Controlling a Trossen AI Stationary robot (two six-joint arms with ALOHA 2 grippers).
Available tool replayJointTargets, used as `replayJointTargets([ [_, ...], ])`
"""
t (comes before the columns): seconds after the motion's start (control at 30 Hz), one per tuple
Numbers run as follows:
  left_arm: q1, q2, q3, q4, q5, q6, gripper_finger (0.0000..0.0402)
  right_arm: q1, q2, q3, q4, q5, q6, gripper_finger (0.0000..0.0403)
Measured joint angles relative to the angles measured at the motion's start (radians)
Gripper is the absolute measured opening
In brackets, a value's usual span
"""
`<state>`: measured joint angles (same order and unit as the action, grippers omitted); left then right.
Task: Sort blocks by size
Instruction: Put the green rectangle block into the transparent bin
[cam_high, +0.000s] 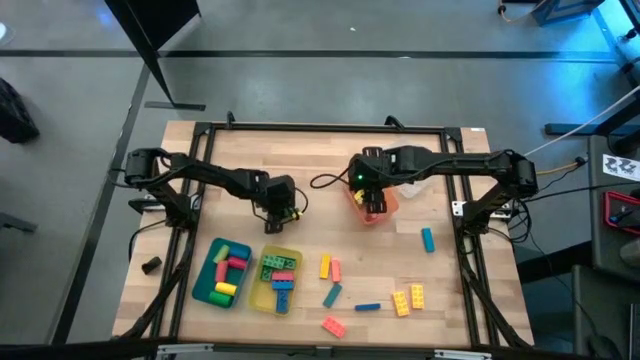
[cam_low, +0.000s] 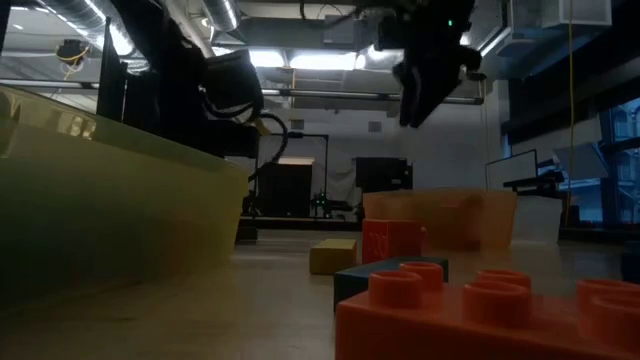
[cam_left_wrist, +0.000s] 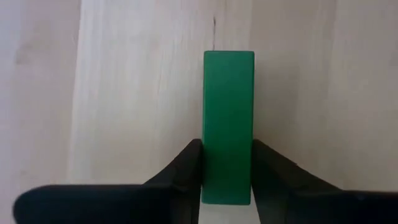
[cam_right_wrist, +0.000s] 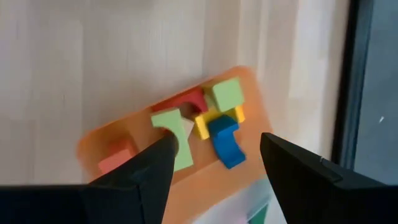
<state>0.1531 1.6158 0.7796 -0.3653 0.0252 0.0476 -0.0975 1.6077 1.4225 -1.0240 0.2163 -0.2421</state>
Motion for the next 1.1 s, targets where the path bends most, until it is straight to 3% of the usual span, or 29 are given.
replayJointTargets([
  [0.27, 0.064, 0.001, 0.091, 0.02, 0.25, -0.198, 0.0086, 0.004, -0.053, 0.059, 0.045, -0.024, -0.03, 0.0237],
  [0.37, 0.088, 0.001, 0.139, 0.057, 0.342, -0.253, 0.0089, 0.006, -0.055, 0.057, 0.08, -0.115, -0.086, 0.0237],
  [0.5, 0.116, 0.0, 0.18, 0.173, 0.54, -0.304, 0.0095, 0.006, -0.055, 0.057, 0.111, -0.284, -0.131, 0.0237],
  [0.63, 0.137, -0.001, 0.213, 0.276, 0.704, -0.355, 0.0093, 0.018, -0.055, 0.057, 0.121, -0.346, -0.136, 0.0237],
  [0.9, 0.135, -0.001, 0.22, 0.463, 0.77, -0.437, 0.0097, 0.105, -0.055, 0.056, 0.282, -0.33, -0.238, 0.0237],
  [1.1, 0.124, -0.002, 0.22, 0.578, 0.783, -0.441, 0.0097, 0.142, -0.055, 0.056, 0.371, -0.222, -0.24, 0.0237],
])
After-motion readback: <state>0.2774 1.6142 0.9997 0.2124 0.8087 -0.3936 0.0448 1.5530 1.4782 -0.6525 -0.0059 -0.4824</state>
